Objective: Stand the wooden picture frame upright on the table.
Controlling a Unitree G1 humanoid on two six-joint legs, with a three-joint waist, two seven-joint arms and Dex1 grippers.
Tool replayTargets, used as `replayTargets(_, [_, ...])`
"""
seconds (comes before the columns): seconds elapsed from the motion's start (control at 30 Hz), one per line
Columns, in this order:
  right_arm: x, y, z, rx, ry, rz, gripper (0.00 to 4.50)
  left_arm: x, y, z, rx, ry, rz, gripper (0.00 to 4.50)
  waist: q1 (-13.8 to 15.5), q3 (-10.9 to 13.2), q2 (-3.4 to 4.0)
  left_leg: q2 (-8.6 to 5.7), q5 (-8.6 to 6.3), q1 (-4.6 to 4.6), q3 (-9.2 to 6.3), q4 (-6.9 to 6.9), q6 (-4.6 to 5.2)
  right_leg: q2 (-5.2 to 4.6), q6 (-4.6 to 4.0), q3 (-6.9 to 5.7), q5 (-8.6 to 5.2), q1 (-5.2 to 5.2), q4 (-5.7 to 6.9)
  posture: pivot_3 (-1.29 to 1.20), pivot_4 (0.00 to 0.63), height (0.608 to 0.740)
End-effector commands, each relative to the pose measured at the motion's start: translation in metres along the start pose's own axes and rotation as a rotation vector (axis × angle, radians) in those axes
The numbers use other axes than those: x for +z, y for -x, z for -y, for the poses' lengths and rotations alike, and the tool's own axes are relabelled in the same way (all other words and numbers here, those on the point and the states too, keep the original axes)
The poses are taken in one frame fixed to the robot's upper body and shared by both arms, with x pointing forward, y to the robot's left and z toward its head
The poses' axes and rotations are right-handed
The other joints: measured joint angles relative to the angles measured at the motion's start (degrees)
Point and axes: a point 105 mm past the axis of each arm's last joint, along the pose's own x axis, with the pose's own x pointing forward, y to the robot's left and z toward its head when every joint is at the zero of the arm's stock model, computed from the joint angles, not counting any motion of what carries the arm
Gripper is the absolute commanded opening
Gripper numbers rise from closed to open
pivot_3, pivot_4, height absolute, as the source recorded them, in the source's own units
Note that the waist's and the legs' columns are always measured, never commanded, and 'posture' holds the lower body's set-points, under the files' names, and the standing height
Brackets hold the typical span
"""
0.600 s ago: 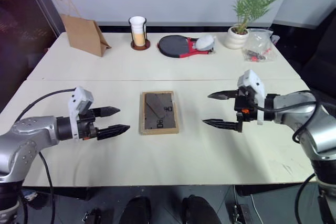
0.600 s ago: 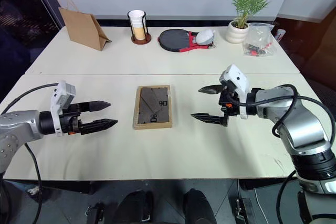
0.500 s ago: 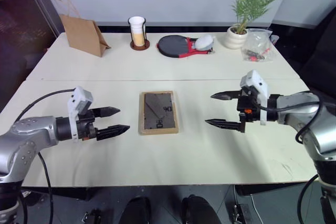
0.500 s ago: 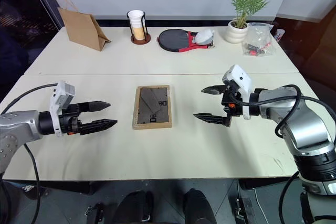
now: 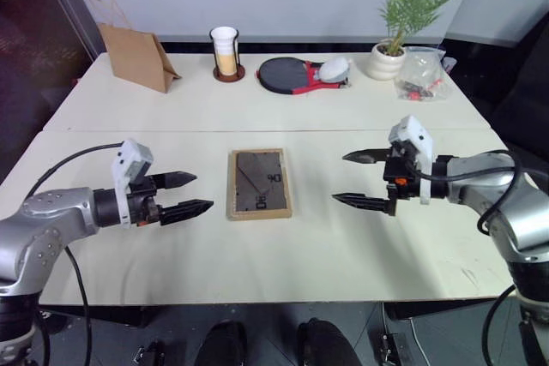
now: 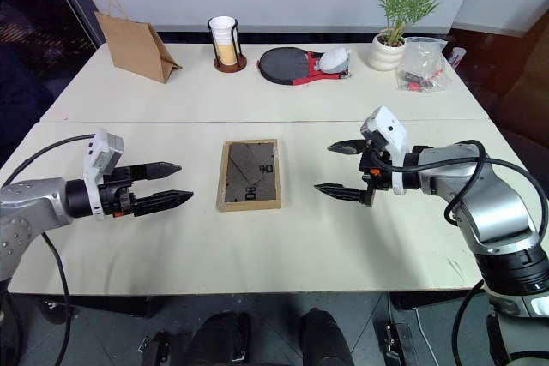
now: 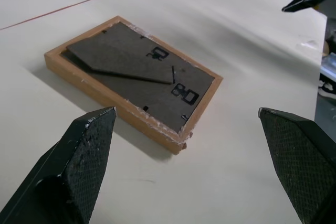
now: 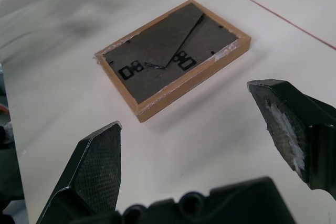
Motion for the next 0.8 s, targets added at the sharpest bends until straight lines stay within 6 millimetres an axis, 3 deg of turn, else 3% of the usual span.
replayTargets(0.03, [0.012, 0.003, 0.004, -0.025, 0.041, 0.034, 4.43, 0.010, -0.003, 0.003, -0.004, -0.057, 0.026, 4.50, 0.00, 0.00, 0.00, 0.00, 0.00, 0.00, 0.00, 0.00, 0.00, 0.00, 0.00, 0.00, 0.00, 0.00, 0.00, 0.00, 0.150, 0.740])
replayTargets(0.3, [0.009, -0.008, 0.009, -0.059, 0.030, 0.033, 4.43, 0.007, -0.002, -0.003, 0.046, -0.075, 0.034, 4.50, -0.04, 0.00, 0.00, 0.00, 0.00, 0.00, 0.00, 0.00, 0.00, 0.01, 0.00, 0.00, 0.00, 0.00, 0.01, 0.00, 0.150, 0.740])
replayTargets(0.33, [0.009, -0.010, 0.010, -0.069, 0.027, 0.035, 4.48, 0.007, -0.003, -0.004, 0.053, -0.078, 0.036, 4.24, -0.02, 0.00, 0.00, 0.00, 0.00, 0.00, 0.00, 0.00, 0.00, 0.01, 0.00, 0.00, 0.00, 0.00, 0.01, 0.00, 0.150, 0.740])
replayTargets(0.43, [0.006, -0.018, 0.017, -0.112, 0.007, 0.033, 3.60, 0.004, -0.006, -0.009, 0.083, -0.081, 0.036, 3.18, -0.05, 0.00, 0.00, 0.00, 0.00, 0.00, 0.01, 0.02, 0.00, 0.00, 0.00, 0.00, 0.00, 0.00, 0.02, 0.00, 0.150, 0.740])
replayTargets(0.63, [-0.009, -0.044, 0.016, -0.138, 0.008, -0.012, 0.49, -0.007, -0.023, -0.025, 0.176, -0.106, 0.013, 0.01, 0.00, -0.01, -0.01, -0.04, 0.00, 0.00, 0.01, 0.03, 0.00, 0.02, 0.01, 0.00, 0.01, 0.00, 0.02, 0.00, 0.150, 0.740])
replayTargets(0.67, [-0.011, -0.050, 0.018, -0.155, 0.006, -0.019, 0.03, -0.008, -0.028, -0.031, 0.210, -0.115, 0.009, 0.00, 0.00, -0.01, -0.01, -0.05, 0.00, -0.01, 0.01, 0.03, 0.00, 0.02, 0.01, 0.00, 0.01, -0.01, 0.03, 0.00, 0.150, 0.740])
replayTargets(0.8, [-0.028, -0.072, 0.028, -0.239, 0.011, -0.085, 0.03, -0.018, -0.050, -0.049, 0.314, -0.150, -0.016, 0.00, 0.02, -0.02, -0.02, -0.11, 0.00, -0.02, 0.02, 0.13, 0.00, 0.04, 0.01, 0.00, 0.02, 0.02, 0.06, 0.00, 0.150, 0.740])
